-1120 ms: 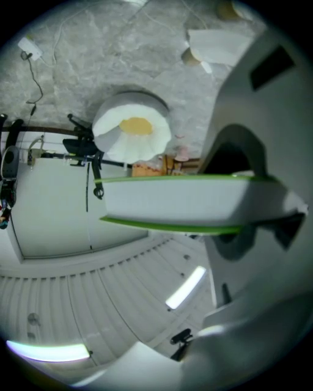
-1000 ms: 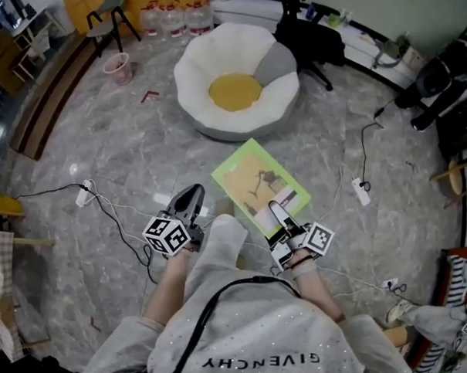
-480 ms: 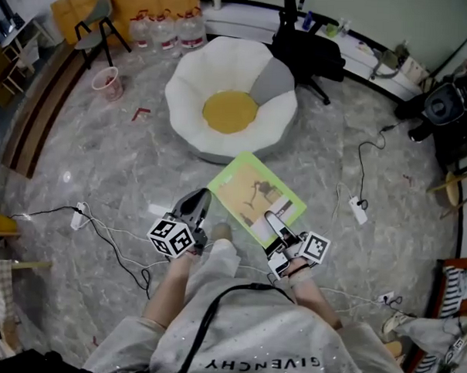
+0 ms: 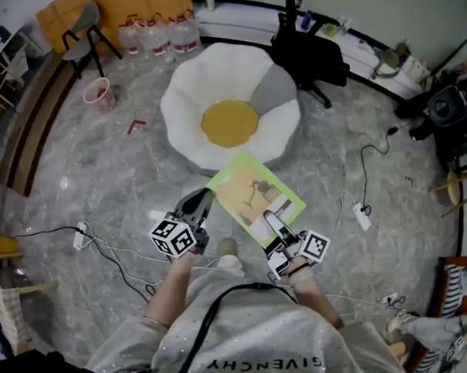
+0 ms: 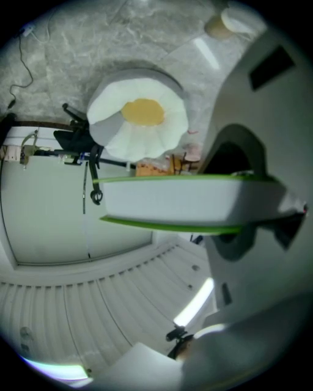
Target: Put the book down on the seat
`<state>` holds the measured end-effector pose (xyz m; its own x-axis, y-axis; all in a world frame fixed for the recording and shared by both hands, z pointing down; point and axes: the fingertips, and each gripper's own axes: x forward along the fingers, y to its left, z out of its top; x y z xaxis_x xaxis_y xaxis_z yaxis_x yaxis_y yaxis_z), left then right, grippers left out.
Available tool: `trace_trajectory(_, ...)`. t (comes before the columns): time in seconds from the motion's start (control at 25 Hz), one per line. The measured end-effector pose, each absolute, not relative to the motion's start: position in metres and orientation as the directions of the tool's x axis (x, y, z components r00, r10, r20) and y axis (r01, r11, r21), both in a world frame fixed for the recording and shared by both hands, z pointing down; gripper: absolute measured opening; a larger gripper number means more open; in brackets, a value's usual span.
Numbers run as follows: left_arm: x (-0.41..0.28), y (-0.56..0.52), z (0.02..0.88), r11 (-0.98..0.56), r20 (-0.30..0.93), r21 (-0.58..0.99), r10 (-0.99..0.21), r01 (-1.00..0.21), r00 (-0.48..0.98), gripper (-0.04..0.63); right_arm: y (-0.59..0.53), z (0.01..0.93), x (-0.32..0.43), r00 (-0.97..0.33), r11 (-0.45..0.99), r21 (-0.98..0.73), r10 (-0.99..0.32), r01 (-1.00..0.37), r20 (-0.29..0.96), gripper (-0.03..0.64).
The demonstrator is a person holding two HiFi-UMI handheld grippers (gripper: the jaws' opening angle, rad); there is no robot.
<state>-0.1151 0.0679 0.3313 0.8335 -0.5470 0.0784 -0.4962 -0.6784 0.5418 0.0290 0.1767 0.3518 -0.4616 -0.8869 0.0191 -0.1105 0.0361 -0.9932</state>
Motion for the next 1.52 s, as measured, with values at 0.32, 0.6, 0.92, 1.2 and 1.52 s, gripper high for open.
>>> trace_trajectory(0.32, -0.114, 0.024, 0.336, -0.696, 0.072, 0.546, -0.515, -0.466, 0.854, 0.043, 0.137, 0.361, 0.026, -0.468, 0.009, -0.988, -0.881, -0.152, 0.064, 0.153)
trace_trajectory(0.6, -0.121, 0.015, 0.343, -0.669, 0.082, 0.567, -0.535, -0.481, 0.841, 0.043, 0.122, 0.359, 0.026, -0.484, 0.004, -0.990, -0.873, -0.141, 0.065, 0.153)
trace_trajectory(0.92, -0.125, -0.005, 0.349, -0.641, 0.084, 0.578, -0.569, -0.505, 0.818, 0.043, 0.098, 0.366, 0.034, -0.499, -0.003, -0.989, -0.863, -0.145, 0.076, 0.153)
trace_trajectory(1.2, -0.112, -0.045, 0.352, -0.626, 0.082, 0.583, -0.589, -0.518, 0.804, 0.043, 0.055, 0.371, 0.046, -0.525, -0.002, -0.990, -0.847, -0.139, 0.075, 0.153)
trace_trajectory(1.52, -0.080, -0.095, 0.343, -0.638, 0.055, 0.577, -0.593, -0.510, 0.803, 0.043, 0.002, 0.373, 0.063, -0.544, -0.004, -0.991, -0.835, -0.134, 0.077, 0.153)
